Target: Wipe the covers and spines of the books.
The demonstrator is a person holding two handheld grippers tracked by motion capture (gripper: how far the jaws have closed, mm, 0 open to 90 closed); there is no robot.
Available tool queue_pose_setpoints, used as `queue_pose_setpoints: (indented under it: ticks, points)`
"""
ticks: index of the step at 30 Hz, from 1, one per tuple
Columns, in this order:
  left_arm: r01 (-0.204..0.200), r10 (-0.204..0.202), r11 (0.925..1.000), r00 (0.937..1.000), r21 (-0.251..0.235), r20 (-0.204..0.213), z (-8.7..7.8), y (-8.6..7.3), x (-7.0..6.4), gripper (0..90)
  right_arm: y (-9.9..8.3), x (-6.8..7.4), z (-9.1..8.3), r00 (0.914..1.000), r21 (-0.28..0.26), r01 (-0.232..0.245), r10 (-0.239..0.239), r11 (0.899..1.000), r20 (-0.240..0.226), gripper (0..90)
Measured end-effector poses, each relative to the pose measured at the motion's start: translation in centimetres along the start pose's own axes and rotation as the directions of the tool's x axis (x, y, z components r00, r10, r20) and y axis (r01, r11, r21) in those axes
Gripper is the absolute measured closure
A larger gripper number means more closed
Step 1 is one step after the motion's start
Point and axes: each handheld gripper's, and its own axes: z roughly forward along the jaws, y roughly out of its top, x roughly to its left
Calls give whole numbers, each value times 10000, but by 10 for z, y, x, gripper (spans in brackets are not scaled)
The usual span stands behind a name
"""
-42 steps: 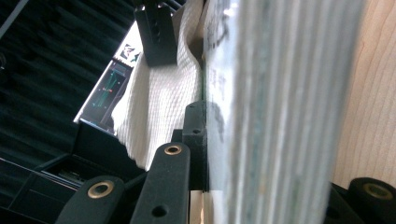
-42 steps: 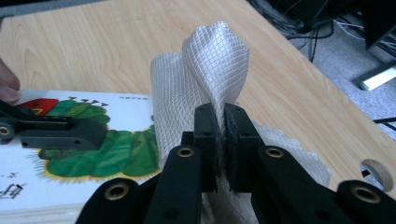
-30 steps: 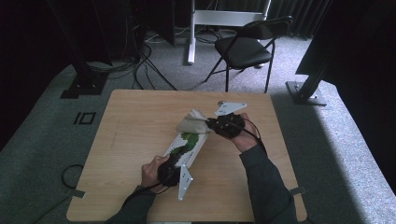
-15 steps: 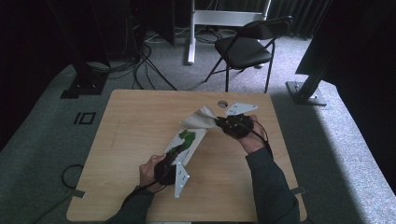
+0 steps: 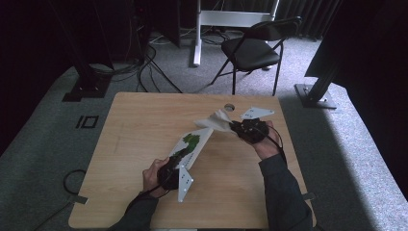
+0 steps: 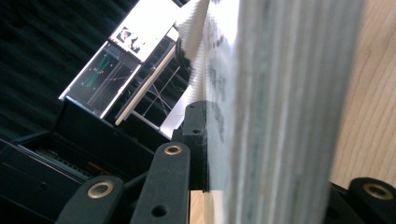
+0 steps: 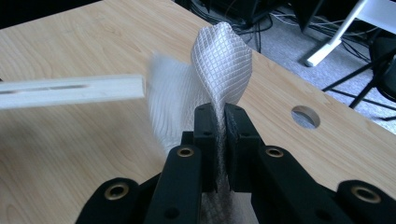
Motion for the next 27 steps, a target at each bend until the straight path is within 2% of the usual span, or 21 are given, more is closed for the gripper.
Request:
queue_pose_setpoints:
  ticks: [9,27]
  points:
    - [216,-216,9997,9998,97,-35,-1,-3,4,779,-12,-5,-1,9996,177,-99,95,9998,258,843]
    - [904,-906,9958,9959,153,78,2,-8,10,778,-37,-12,2,9965,690,-321,266,9971,792,842]
